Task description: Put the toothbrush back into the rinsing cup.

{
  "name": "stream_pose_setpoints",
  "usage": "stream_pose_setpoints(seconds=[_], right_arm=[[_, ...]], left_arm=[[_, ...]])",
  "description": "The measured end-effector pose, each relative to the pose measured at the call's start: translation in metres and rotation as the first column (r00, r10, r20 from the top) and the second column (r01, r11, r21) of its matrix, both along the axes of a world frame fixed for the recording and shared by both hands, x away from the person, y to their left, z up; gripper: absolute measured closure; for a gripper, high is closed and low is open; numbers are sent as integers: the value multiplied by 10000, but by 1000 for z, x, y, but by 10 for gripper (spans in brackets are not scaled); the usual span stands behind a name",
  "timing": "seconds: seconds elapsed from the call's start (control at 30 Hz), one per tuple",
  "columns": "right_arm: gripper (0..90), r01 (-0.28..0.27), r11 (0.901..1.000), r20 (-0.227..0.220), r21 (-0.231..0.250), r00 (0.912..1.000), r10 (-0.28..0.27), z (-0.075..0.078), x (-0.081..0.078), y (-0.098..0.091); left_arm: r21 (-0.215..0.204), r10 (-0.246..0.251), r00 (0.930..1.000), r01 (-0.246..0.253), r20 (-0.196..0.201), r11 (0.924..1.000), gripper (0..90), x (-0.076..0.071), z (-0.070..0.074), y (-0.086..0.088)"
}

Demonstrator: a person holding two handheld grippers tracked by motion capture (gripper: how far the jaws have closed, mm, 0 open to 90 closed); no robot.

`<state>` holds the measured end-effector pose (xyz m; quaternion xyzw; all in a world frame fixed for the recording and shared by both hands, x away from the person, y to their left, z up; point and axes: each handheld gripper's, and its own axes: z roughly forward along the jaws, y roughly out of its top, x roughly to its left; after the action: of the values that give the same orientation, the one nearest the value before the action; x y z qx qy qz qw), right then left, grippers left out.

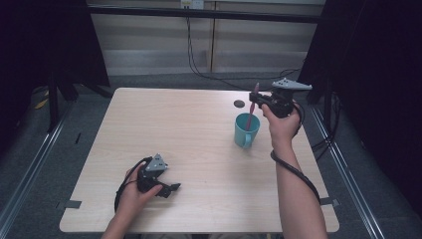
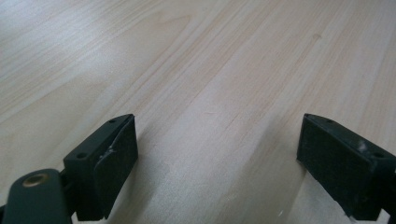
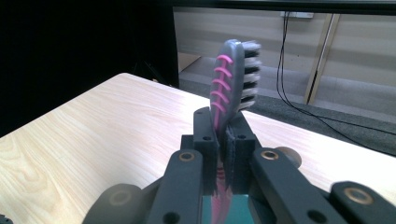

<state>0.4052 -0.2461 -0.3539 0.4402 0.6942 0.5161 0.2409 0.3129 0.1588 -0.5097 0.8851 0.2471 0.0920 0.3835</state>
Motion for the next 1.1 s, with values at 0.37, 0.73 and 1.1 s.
stream_pose_setpoints(seconds=[0.37, 0.73, 1.1], right_arm=[[847, 287, 9996, -115, 41, 9995, -287, -27, -6, -3], [833, 417, 9991, -296, 124, 9987, -413, -53, -11, -12], [820, 551, 9978, -414, 371, 9977, -535, -65, -13, -16]], left_arm=[[12, -10, 10000, 10, 14, 10000, 120, 0, 0, 0], [0, -5, 10000, 5, -20, 10000, 120, 0, 0, 0], [48, -53, 10000, 53, -19, 10000, 120, 0, 0, 0]])
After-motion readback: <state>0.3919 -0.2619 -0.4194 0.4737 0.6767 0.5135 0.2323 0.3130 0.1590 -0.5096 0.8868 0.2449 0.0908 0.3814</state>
